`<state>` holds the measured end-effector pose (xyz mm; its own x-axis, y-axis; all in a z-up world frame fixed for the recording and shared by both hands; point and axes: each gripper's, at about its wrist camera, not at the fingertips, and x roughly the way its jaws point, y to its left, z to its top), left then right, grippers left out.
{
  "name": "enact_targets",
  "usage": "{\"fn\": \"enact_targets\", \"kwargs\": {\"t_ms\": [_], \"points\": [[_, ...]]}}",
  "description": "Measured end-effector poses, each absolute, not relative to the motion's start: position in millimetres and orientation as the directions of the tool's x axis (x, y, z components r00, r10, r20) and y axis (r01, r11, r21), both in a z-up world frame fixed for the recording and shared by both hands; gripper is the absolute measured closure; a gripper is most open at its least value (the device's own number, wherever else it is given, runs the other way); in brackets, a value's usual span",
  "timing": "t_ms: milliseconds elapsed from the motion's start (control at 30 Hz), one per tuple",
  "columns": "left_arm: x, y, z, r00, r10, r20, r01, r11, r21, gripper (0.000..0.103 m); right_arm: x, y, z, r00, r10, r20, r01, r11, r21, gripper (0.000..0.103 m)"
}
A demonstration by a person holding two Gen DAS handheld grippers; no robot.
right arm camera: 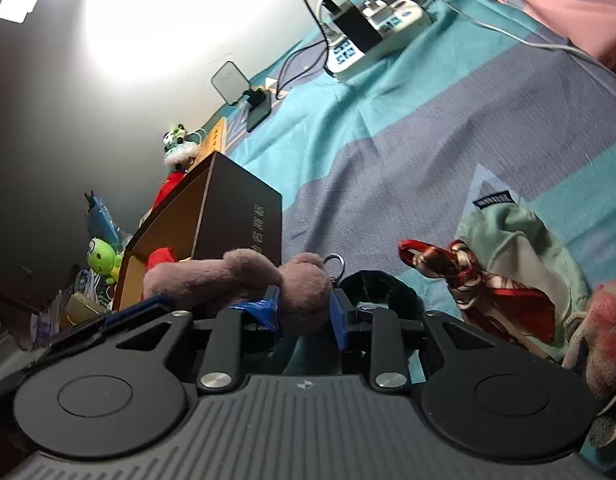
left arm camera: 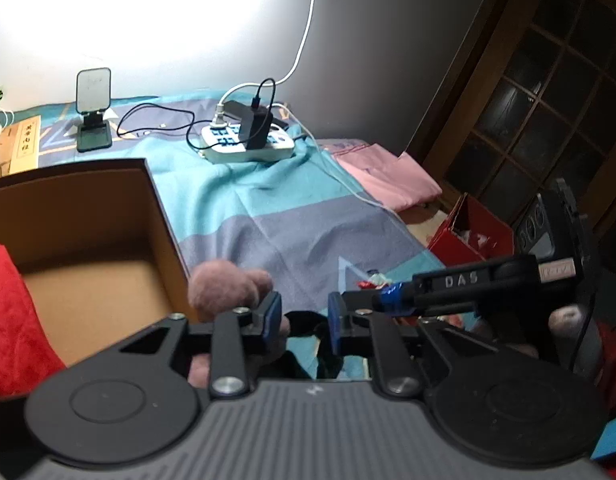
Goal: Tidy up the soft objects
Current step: 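Carry the teddy bear into the box beside the red bag and release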
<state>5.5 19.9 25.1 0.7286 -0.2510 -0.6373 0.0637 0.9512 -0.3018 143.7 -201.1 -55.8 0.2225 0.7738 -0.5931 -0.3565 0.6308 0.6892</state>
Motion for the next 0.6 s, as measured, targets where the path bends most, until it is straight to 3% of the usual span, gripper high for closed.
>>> {"fn": "enact_targets", "kwargs": {"t_ms": [100, 400, 600], "points": [[0, 22, 15, 0.707, -0.238, -0.666, 0.054, 0.957, -0.285, 0.053, 146, -202, -60, 0.207, 0.777, -0.594, -0.341, 0.626, 0.701, 0.091], [-8, 12, -4, 0.659, -0.228, -0.717, 0.021, 0.958, -0.285, 0.048, 174, -171, -53, 0.159, 0.828, -0.538, -0.343, 0.557, 0.756, 0.090], [-17, 8, -12, 0.632, -0.207, -0.747, -0.011, 0.961, -0.276, 0.048, 181, -129, -63, 0.036, 0.808, -0.588, -0.426, 0.545, 0.722, 0.090]]}}
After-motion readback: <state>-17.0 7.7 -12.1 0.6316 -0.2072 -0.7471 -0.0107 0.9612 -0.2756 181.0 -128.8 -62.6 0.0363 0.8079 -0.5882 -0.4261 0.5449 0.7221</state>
